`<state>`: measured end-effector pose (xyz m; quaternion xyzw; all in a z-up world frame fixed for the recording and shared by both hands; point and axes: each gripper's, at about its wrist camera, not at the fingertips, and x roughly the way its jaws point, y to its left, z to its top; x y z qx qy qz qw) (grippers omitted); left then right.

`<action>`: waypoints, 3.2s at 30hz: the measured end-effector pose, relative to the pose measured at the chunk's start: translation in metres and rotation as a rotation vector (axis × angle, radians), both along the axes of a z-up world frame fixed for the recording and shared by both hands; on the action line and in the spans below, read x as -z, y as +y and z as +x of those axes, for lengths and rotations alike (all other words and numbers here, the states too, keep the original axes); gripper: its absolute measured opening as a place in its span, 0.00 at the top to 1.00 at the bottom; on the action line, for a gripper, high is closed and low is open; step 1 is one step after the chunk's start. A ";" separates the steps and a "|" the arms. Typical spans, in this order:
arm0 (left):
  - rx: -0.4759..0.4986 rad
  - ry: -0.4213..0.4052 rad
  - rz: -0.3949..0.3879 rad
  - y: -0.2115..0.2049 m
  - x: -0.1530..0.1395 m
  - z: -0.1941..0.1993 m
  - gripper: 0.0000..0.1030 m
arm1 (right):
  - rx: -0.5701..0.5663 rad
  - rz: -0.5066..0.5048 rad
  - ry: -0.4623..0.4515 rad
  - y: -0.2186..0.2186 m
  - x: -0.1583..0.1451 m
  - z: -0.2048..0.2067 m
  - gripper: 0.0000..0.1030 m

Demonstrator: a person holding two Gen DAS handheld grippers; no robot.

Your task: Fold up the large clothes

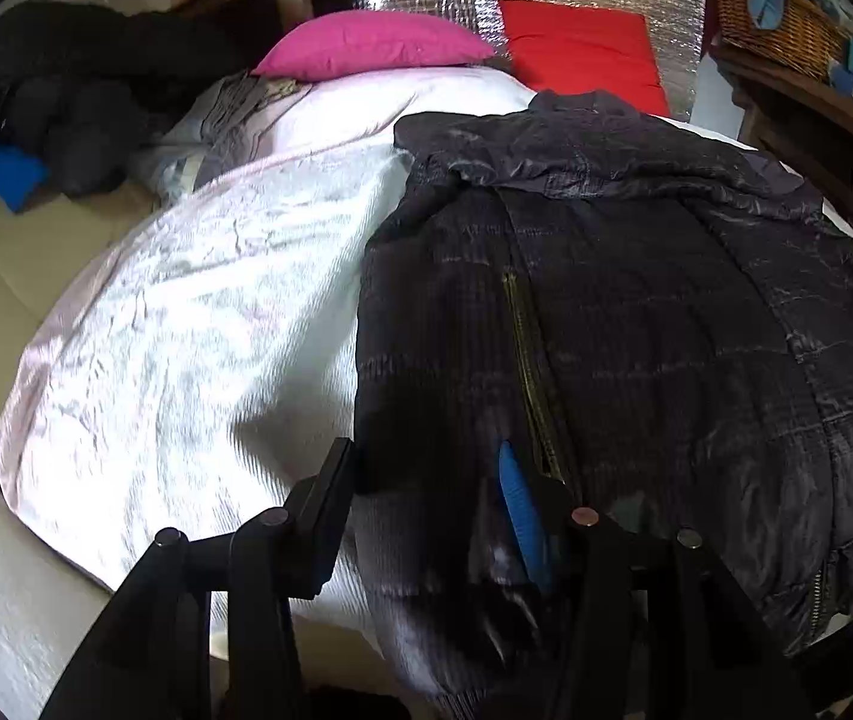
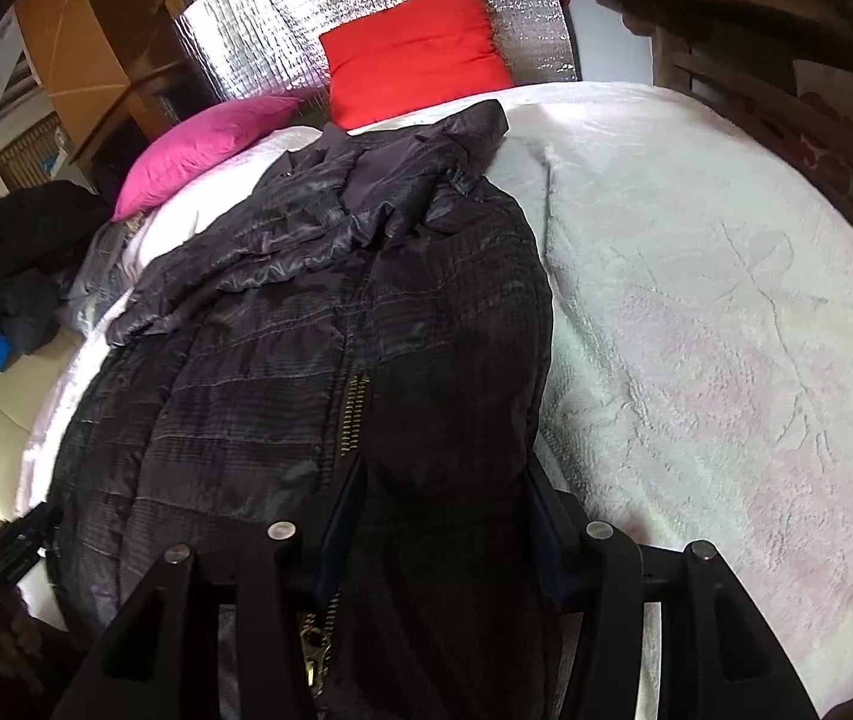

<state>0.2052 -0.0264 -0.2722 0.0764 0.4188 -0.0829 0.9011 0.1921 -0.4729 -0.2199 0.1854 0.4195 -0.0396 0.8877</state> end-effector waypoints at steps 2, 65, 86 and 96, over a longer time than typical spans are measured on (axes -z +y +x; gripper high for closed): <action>-0.015 0.027 -0.037 0.005 0.000 -0.006 0.48 | -0.008 0.045 -0.014 -0.003 -0.003 -0.005 0.47; 0.112 0.042 -0.136 0.001 0.012 -0.071 0.75 | 0.051 0.100 0.096 0.027 0.010 -0.076 0.46; 0.097 0.093 -0.223 0.012 0.016 -0.066 0.88 | -0.192 0.128 -0.022 0.067 -0.010 -0.083 0.50; 0.091 0.151 -0.282 0.016 0.021 -0.061 0.90 | -0.209 -0.022 0.014 0.085 -0.001 -0.079 0.68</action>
